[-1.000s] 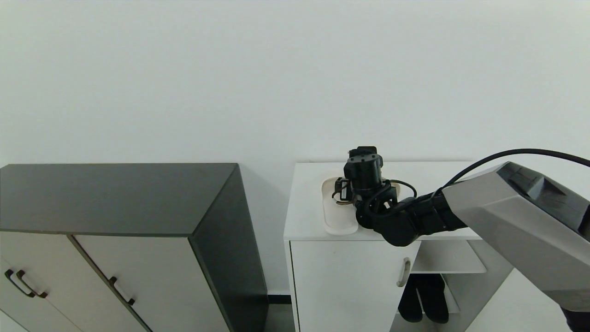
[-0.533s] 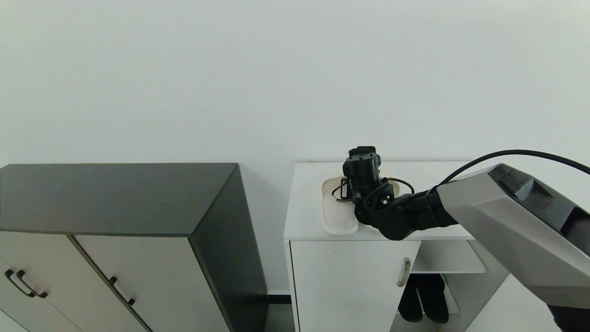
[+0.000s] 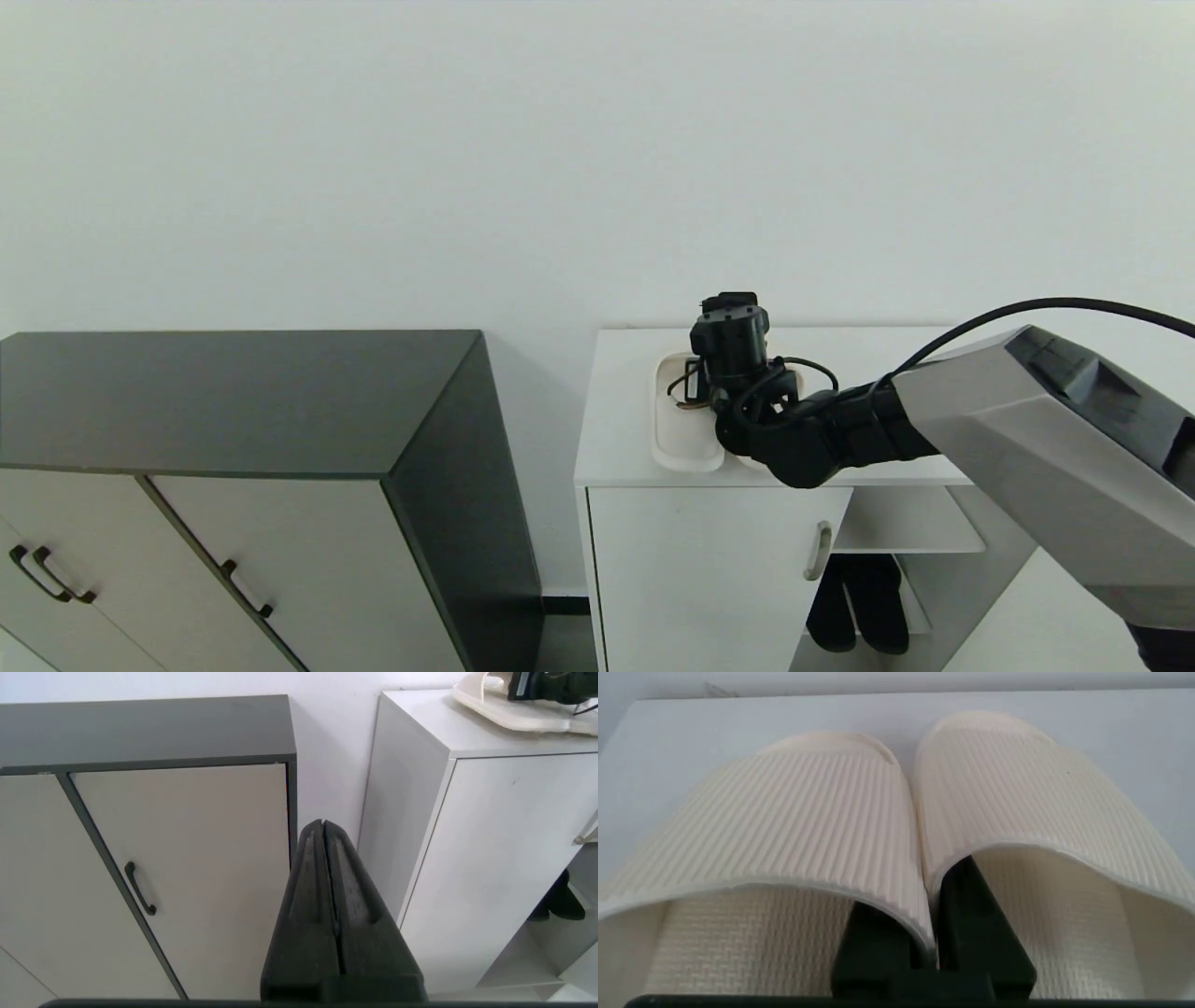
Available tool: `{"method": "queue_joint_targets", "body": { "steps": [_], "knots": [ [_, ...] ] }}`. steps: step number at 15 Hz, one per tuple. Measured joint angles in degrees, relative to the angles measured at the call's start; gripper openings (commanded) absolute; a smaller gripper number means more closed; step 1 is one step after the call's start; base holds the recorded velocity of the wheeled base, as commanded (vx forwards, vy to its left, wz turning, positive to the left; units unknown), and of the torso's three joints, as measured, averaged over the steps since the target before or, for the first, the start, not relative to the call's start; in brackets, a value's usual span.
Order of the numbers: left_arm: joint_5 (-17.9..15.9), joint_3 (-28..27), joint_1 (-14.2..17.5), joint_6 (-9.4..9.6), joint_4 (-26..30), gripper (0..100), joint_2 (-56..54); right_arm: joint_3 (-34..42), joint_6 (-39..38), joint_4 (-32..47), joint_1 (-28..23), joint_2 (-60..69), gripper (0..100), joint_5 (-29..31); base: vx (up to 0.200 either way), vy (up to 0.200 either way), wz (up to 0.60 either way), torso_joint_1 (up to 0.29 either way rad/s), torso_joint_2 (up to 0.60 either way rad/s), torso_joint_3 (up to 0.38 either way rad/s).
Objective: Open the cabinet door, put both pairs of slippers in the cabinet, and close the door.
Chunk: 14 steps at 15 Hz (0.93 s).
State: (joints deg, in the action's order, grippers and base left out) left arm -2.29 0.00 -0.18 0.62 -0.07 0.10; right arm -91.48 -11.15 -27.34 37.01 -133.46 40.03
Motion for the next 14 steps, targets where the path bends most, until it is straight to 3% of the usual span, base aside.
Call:
{"method": "queue_joint_targets", "body": {
  "steps": [6,11,14],
  "knots": [
    [0.00,0.00,0.00,-0.02,0.00,0,0.00,16.96,0.13,-3.55,4.30,11.43,0,-6.78,0.000,0.000,0.00,0.000,0.00,0.000],
    [0.00,0.00,0.00,-0.02,0.00,0,0.00,35.47,2.71,-13.24,7.31,22.19,0,-13.17,0.000,0.000,0.00,0.000,0.00,0.000],
    [0.00,0.00,0.00,0.00,0.00,0,0.00,37.40,3.47,-13.93,7.64,23.89,0,-13.35,0.000,0.000,0.00,0.000,0.00,0.000]
  ]
}}
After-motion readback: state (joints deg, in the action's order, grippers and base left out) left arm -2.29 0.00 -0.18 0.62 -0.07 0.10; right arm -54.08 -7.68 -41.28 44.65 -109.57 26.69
